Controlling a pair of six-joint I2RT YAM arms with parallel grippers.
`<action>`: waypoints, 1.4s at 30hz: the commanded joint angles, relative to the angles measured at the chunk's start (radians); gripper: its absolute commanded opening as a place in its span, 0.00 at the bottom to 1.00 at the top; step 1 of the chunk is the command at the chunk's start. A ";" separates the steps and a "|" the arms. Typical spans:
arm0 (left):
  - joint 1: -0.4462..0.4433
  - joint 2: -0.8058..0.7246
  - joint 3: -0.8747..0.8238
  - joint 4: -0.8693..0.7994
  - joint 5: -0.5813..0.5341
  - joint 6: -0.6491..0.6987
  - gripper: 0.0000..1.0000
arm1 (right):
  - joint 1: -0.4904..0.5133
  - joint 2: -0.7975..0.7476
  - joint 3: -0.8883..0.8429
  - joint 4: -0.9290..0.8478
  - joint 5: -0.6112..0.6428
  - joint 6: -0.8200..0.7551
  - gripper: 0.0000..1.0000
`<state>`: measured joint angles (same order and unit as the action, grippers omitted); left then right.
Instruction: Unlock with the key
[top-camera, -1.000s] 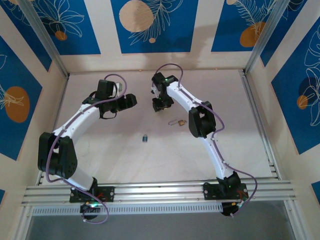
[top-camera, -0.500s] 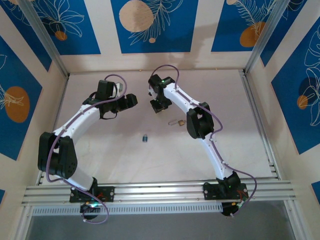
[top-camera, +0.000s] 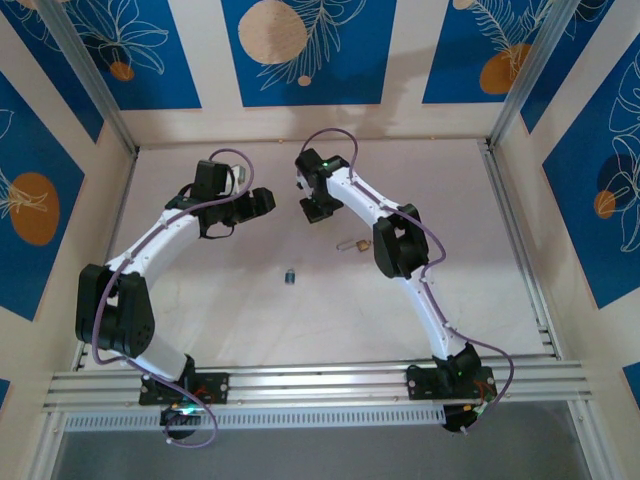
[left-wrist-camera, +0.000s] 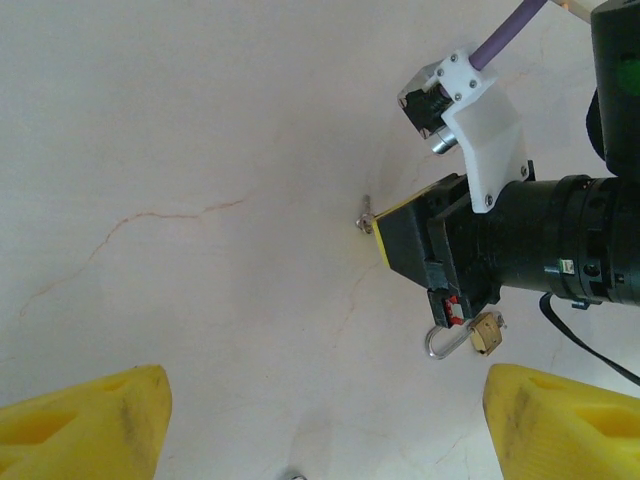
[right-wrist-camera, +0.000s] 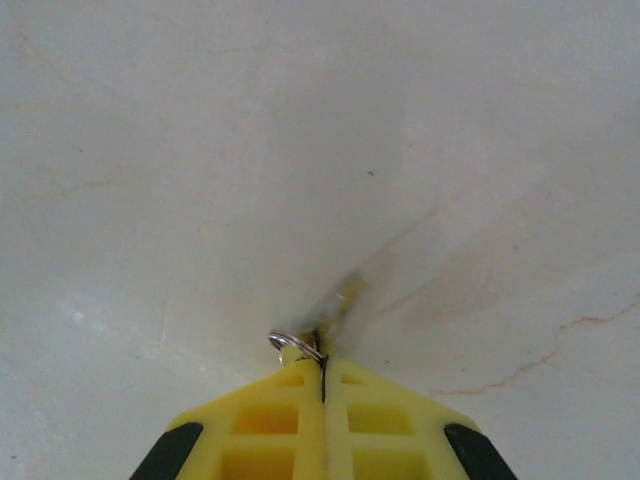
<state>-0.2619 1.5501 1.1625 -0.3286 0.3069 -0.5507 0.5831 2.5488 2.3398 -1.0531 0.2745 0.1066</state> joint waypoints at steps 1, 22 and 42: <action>0.012 -0.004 -0.009 0.014 0.015 0.003 0.81 | 0.018 -0.101 -0.057 0.026 0.029 0.027 0.00; 0.006 -0.007 -0.069 0.128 0.075 -0.003 0.79 | 0.116 -0.569 -0.592 0.194 -0.005 0.125 0.00; -0.260 -0.062 -0.617 1.237 -0.038 0.330 0.77 | 0.065 -0.873 -0.857 0.278 -0.097 0.099 0.00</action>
<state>-0.4862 1.4639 0.5613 0.6735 0.2790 -0.3664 0.6594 1.7222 1.5028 -0.7944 0.2302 0.2176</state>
